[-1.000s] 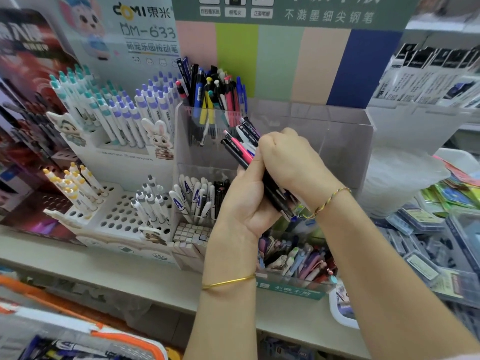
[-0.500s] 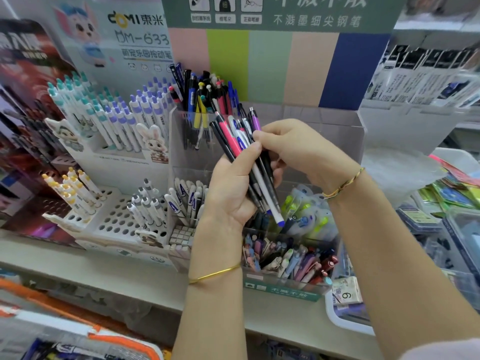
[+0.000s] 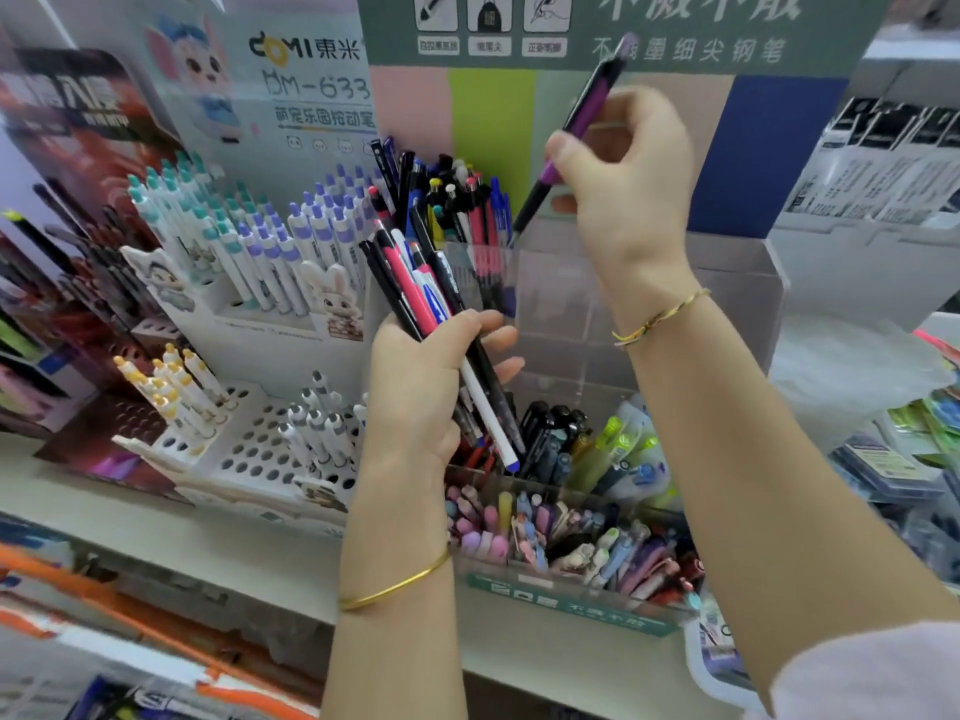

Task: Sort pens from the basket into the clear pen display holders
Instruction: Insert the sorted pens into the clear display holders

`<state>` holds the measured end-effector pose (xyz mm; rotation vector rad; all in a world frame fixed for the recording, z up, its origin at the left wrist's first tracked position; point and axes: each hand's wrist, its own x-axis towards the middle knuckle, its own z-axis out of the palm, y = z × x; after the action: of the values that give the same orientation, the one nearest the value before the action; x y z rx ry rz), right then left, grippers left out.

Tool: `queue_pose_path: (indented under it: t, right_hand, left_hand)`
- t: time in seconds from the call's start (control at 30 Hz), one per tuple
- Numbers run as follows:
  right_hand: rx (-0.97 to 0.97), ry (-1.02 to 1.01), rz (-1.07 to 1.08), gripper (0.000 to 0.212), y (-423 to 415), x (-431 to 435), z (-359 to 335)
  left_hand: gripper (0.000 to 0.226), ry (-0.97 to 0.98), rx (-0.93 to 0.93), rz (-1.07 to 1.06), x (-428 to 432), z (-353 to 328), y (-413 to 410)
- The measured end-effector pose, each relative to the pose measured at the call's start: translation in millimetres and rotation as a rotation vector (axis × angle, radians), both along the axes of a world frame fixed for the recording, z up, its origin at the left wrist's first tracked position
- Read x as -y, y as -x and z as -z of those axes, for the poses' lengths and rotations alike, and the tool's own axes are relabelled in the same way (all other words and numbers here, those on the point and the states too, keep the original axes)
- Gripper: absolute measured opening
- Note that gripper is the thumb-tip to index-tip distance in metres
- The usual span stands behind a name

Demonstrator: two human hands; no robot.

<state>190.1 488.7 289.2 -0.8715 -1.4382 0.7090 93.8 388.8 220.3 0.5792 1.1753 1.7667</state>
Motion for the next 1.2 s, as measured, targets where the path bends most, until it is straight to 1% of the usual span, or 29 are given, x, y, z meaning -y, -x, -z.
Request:
queue_pose_path:
  t: [0.13,0.2,0.3,0.37,0.5,0.57,0.6,0.67,0.7,0.73,0.77,0.8,0.83,0.87,0.9,0.93,1.0,1.1,1.13,1.2]
  right_hand:
    - [0.141,-0.259,0.190,0.017,16,-14,-4]
    - [0.248,-0.282,0.233,0.023,21,-19,1]
    - [0.412,-0.208,0.218,0.033,25,-23,7]
    - [0.494,-0.136,0.196,0.035,26,-27,8]
    - [0.815,0.006,0.217,0.023,26,-34,17]
    - [0.917,0.024,0.252,0.018,25,-35,25]
    - [0.904,0.021,0.276,0.016,24,-36,28]
    - [0.780,0.013,0.293,0.014,18,-32,28]
    - [0.713,0.019,0.262,0.013,15,-27,25]
    - [0.653,0.039,0.188,0.011,12,-21,21]
    - [0.598,0.084,0.058,0.009,8,-14,17]
    - [0.549,0.157,-0.109,0.011,5,-4,14]
    - [0.513,0.241,-0.269,0.018,2,6,11]
    - [0.500,0.311,-0.393,0.023,-1,15,10]
    - [0.515,0.346,-0.461,0.024,-3,21,11]
    - [0.548,0.354,-0.479,0.022,-4,24,12]
    - [0.588,0.345,-0.449,0.015,-5,26,16]
    - [0.555,0.324,-0.410,0.011,-4,22,18]
    - [0.506,0.311,-0.392,0.008,-3,20,18]
    - [0.313,0.291,-0.344,0.008,-4,14,14]
  left_hand:
    - [0.026,0.000,-0.044,0.053,-1,-2,15]
    - [0.025,0.005,-0.045,0.074,0,-1,17]
    - [0.026,0.014,-0.042,0.089,1,0,16]
    - [0.028,0.005,-0.025,0.106,2,-1,15]
    - [0.027,-0.018,-0.019,0.113,2,-4,12]
    - [0.026,-0.019,-0.038,0.112,2,-5,10]
    - [0.026,-0.015,-0.046,0.109,2,-5,8]
    - [0.025,-0.006,-0.048,0.099,2,-6,5]
    - [0.024,-0.004,-0.043,0.091,2,-6,4]
    - [0.023,-0.003,-0.035,0.081,1,-7,2]
    - [0.020,-0.003,-0.029,0.071,1,-7,1]
    - [0.018,-0.006,-0.027,0.063,0,-7,-1]
    - [0.017,-0.013,-0.030,0.059,-1,-7,-3]
    - [0.018,-0.018,-0.034,0.056,-1,-7,-4]
    - [0.018,-0.022,-0.041,0.053,-2,-7,-5]
    - [0.018,-0.023,-0.055,0.049,-3,-7,-6]
    - [0.021,-0.023,-0.091,0.045,-4,-6,-7]
    - [0.023,-0.024,-0.077,0.059,-5,-5,-6]
    - [0.024,-0.022,-0.067,0.055,-5,-4,-5]
    - [0.027,0.000,-0.060,0.022,-6,-1,-1]
